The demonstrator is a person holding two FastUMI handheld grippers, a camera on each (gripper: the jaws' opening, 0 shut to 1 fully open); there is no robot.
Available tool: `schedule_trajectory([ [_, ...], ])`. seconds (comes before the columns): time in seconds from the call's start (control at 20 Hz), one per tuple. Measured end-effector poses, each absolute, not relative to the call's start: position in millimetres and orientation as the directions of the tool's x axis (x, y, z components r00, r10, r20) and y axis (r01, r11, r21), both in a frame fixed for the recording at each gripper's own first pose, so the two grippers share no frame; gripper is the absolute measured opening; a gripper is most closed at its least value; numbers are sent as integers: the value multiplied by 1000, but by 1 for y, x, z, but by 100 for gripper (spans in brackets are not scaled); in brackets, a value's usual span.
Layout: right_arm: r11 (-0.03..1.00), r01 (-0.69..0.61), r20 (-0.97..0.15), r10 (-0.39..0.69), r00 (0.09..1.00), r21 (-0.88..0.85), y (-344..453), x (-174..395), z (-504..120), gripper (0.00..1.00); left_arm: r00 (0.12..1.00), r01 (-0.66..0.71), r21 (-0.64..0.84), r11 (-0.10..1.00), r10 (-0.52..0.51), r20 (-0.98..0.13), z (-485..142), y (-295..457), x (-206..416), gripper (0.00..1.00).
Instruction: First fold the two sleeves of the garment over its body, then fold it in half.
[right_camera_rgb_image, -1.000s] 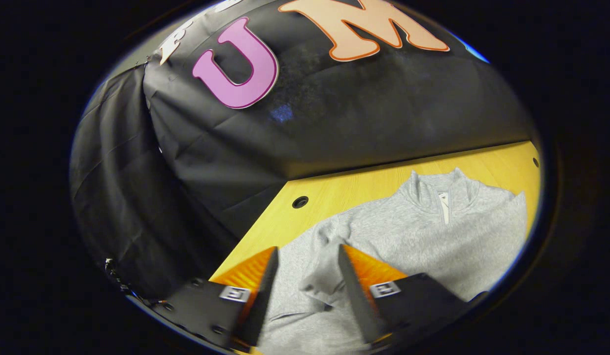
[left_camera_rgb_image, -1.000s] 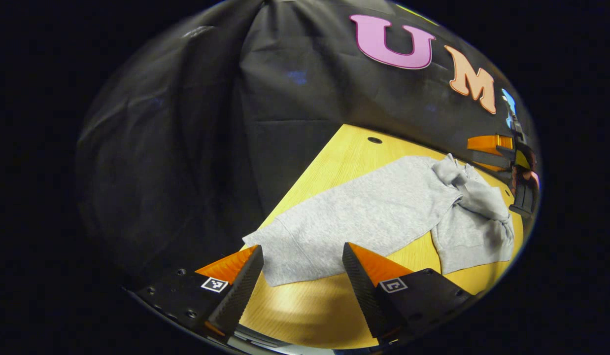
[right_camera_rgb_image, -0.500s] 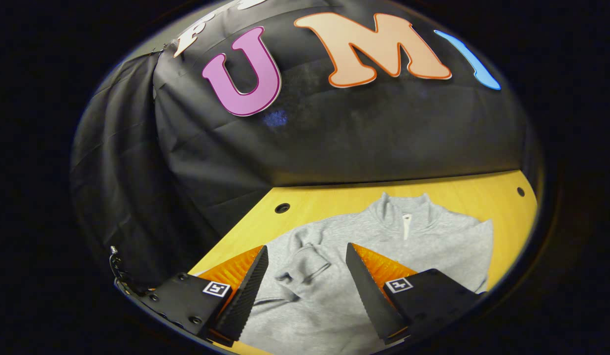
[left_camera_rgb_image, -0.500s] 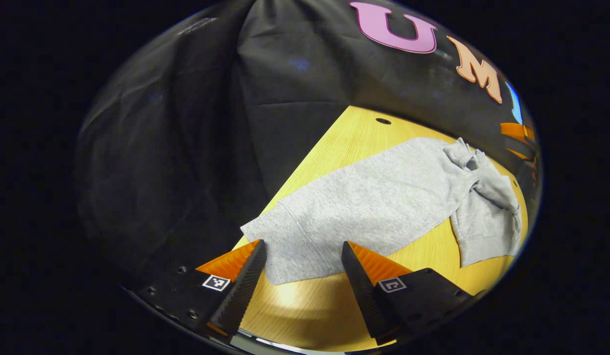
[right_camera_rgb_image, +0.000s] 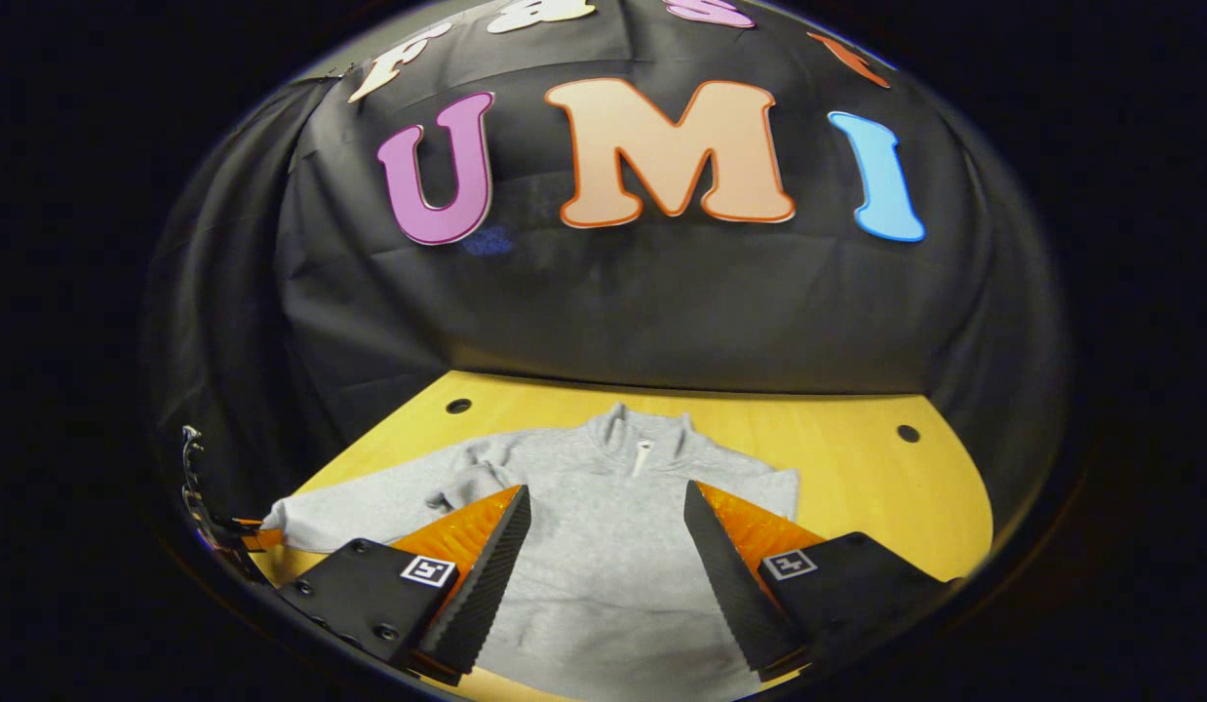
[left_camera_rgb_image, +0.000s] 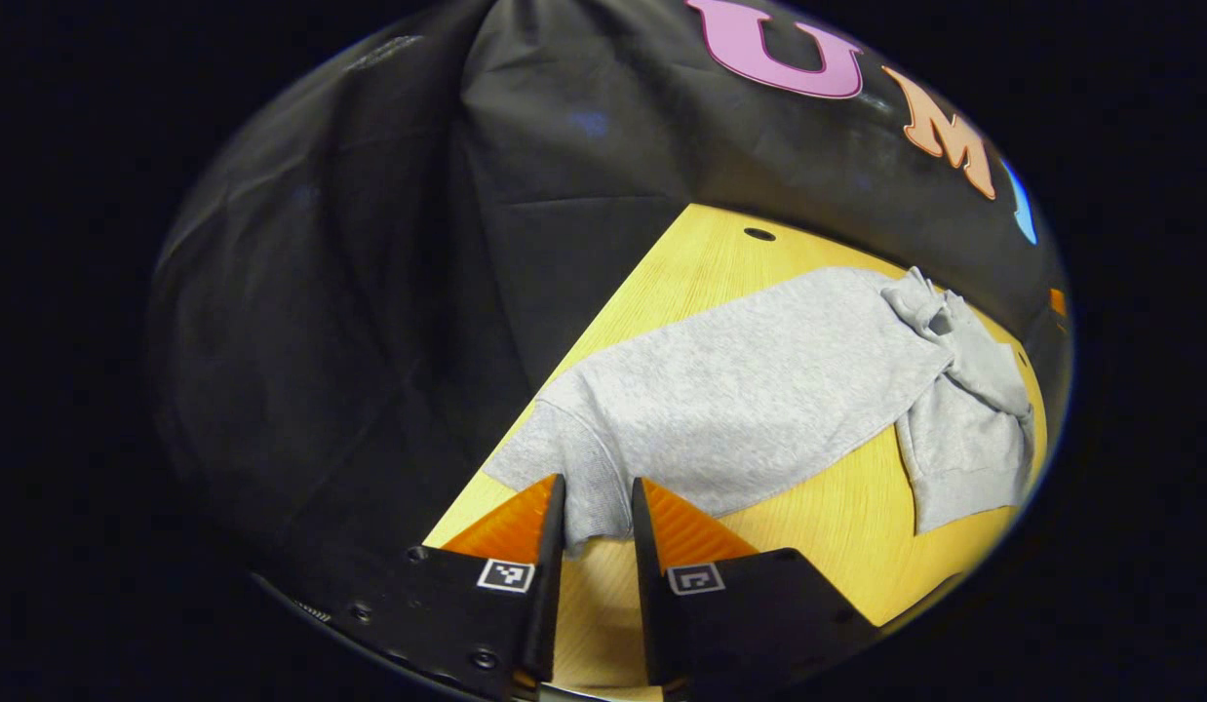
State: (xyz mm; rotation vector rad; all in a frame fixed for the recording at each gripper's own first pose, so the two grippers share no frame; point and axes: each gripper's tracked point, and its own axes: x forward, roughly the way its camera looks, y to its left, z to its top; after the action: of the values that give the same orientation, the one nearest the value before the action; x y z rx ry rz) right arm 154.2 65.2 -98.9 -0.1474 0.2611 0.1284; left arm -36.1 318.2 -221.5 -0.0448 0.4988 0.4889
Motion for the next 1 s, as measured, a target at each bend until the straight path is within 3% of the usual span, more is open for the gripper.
schedule_trajectory([
  [0.05, 985, -122, -262, 86, 961, -124, 52, 146, -94, 98, 766, -454, 88, 887, 438, -471, -221, 318, -34, 26],
  [0.1, 988, -97, -257, 63, 964, -119, 38, 139, -91, 94, 762, -451, 93, 888, 437, -478, -222, 318, -33, 21],
  [0.15, 991, -70, -250, 40, 967, -113, 26, 134, -87, 98, 759, -449, 105, 887, 440, -480, -220, 317, -31, 18],
  [0.45, 993, 48, -235, -73, 969, -112, -28, 98, -76, 94, 734, -458, 77, 886, 425, -530, -220, 313, -26, 2],
  [0.55, 991, 74, -234, -98, 967, -109, -38, 90, -75, 98, 735, -465, 44, 884, 413, -537, -219, 310, -23, 1],
  [0.7, 988, 120, -220, -139, 966, -97, -52, 70, -67, 94, 758, -463, -33, 886, 376, -533, -211, 293, -12, 0],
  [1.0, 978, 201, -195, -208, 958, -54, -78, 35, -63, 98, 877, -290, -222, 931, 166, -451, -163, 207, 41, 0],
])
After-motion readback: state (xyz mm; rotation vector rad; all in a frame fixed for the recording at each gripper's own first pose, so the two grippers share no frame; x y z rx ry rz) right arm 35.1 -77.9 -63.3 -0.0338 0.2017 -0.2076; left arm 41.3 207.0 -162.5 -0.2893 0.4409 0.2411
